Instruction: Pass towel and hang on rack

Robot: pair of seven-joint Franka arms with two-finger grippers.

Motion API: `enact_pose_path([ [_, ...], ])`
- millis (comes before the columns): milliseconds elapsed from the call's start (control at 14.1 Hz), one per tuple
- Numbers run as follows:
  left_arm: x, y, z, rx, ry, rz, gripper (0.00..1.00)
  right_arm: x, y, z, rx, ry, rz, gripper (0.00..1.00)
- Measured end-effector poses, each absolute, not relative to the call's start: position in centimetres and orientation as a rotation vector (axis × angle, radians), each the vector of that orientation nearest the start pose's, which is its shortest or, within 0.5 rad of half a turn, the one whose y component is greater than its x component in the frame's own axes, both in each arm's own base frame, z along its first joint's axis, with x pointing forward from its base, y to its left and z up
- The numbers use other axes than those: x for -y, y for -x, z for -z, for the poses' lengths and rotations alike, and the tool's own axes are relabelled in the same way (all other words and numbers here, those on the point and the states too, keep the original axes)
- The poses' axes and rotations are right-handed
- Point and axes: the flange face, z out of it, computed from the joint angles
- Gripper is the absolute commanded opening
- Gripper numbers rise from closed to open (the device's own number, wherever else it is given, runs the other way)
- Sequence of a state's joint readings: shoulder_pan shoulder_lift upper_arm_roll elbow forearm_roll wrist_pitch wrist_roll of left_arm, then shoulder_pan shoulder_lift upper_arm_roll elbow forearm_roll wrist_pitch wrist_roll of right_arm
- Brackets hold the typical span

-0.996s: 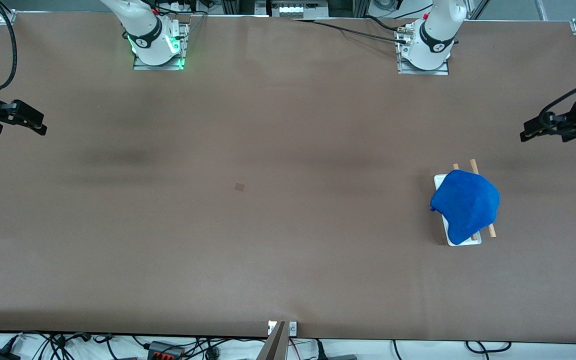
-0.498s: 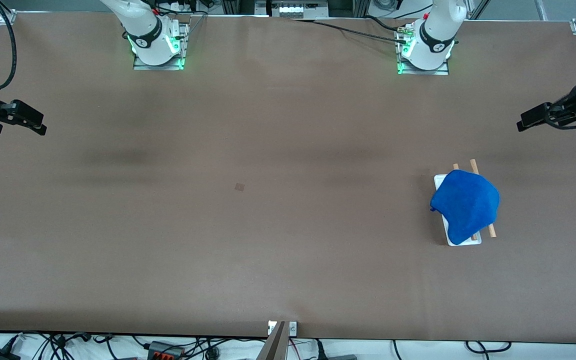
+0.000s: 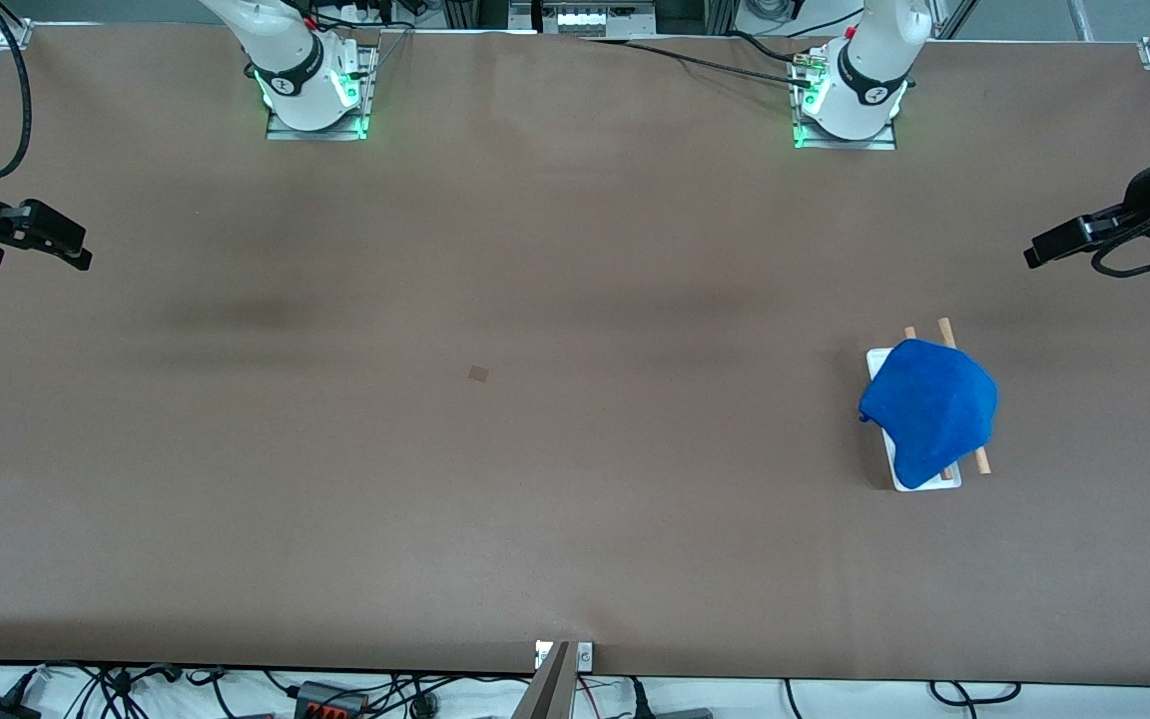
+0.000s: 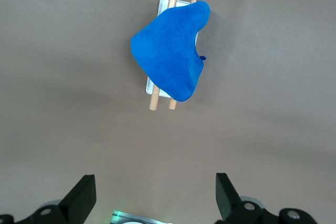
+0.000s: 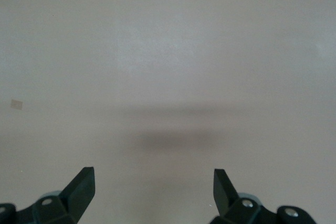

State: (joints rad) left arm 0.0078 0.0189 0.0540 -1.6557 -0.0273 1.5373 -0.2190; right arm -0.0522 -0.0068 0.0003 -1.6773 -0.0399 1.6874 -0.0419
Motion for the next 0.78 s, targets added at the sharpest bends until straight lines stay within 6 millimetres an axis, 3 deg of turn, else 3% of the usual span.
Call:
enact_pose_path([
  [498, -0.8, -55.3, -56.9, 0.396, 3.122, -0.223, 1.00, 3.3, -55.9, -58.8, -0.011, 3.182, 0.024, 1.00],
  [783, -1.0, -55.4, -57.0, 0.348, 3.132, -0.209, 1.00, 3.4, -55.9, -58.8, -0.012, 3.182, 0.024, 1.00],
])
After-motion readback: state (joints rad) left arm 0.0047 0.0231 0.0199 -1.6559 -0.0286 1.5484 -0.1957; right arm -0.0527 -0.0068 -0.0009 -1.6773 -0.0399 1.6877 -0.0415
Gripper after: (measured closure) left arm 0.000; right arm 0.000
